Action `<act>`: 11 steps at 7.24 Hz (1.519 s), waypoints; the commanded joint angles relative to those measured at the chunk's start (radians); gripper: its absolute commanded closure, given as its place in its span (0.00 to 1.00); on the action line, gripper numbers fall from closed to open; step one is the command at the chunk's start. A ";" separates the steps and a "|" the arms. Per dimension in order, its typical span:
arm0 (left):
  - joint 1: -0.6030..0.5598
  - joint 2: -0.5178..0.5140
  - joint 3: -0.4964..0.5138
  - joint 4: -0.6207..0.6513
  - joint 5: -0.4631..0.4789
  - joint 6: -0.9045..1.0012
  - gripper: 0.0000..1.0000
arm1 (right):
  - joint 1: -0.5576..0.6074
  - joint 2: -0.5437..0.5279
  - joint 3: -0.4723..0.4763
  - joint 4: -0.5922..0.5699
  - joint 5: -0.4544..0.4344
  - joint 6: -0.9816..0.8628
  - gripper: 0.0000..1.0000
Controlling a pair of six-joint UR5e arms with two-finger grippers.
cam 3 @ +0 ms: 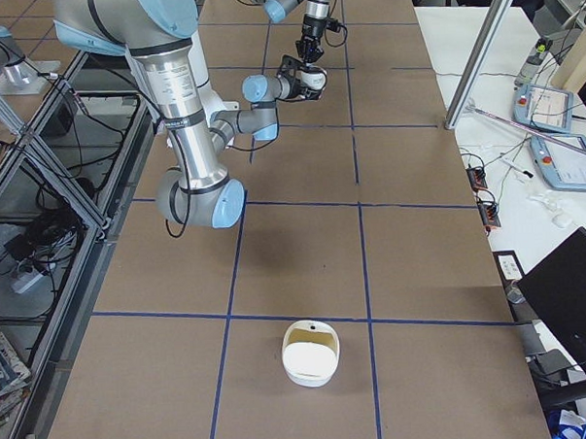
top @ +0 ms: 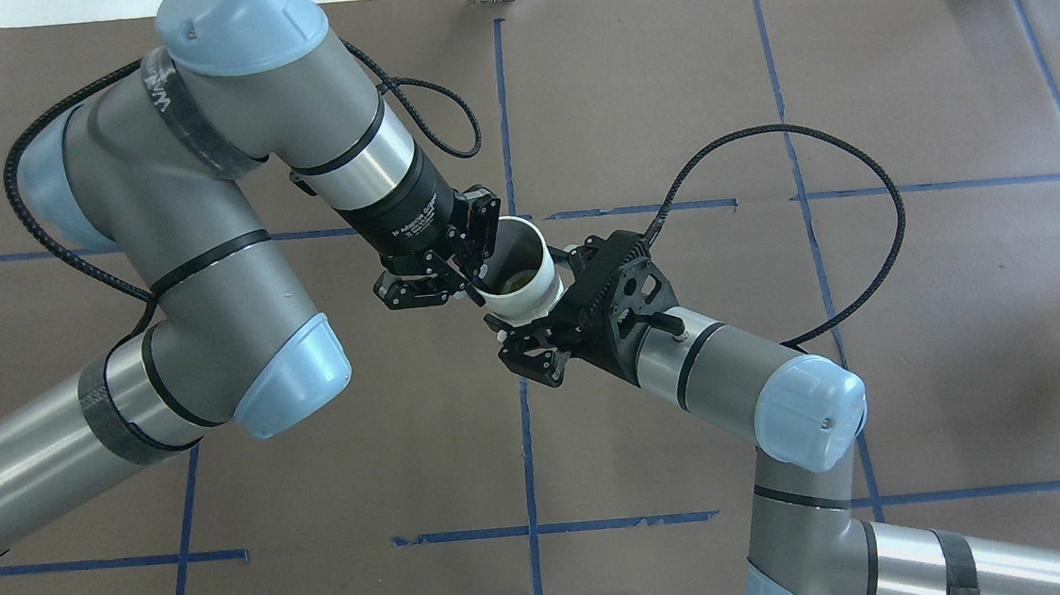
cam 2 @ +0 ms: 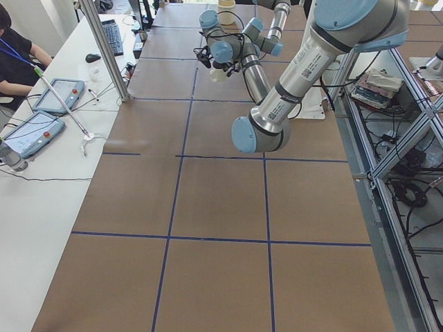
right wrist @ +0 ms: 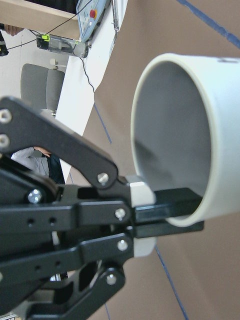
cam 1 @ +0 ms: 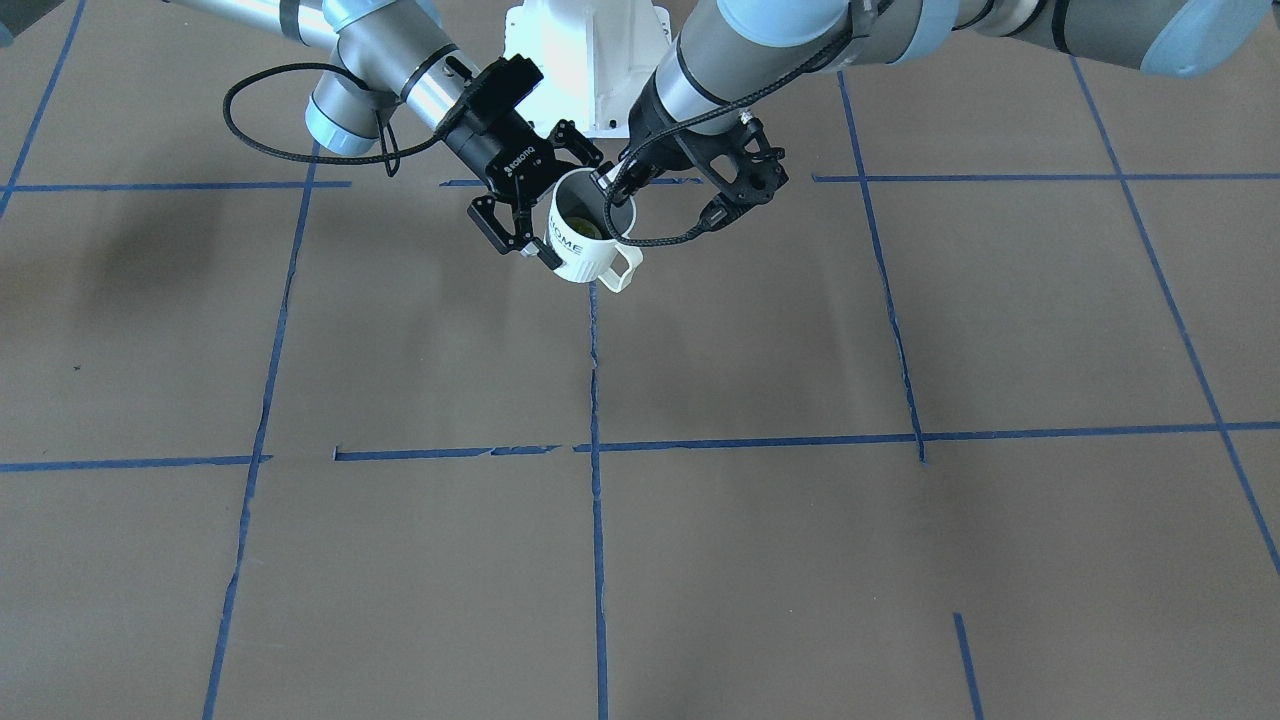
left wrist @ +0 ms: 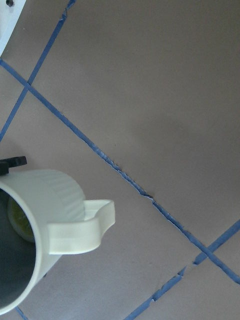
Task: Left arm hands cup to right arm to dump lemon
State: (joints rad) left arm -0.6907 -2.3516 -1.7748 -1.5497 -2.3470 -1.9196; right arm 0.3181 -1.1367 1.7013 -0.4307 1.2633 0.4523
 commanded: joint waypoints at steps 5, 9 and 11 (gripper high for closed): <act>-0.119 0.018 -0.003 -0.036 -0.195 0.076 0.00 | -0.010 -0.005 0.000 -0.011 0.001 -0.003 0.83; -0.113 0.237 -0.021 -0.021 -0.030 0.498 0.00 | 0.057 0.000 0.011 -0.134 0.008 0.006 0.94; -0.122 0.320 -0.023 -0.020 0.070 0.791 0.00 | 0.161 -0.076 0.009 -0.131 0.008 0.122 0.91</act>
State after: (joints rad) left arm -0.8074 -2.0782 -1.7973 -1.5704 -2.3381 -1.3029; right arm 0.4122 -1.1645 1.7108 -0.5605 1.2678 0.4965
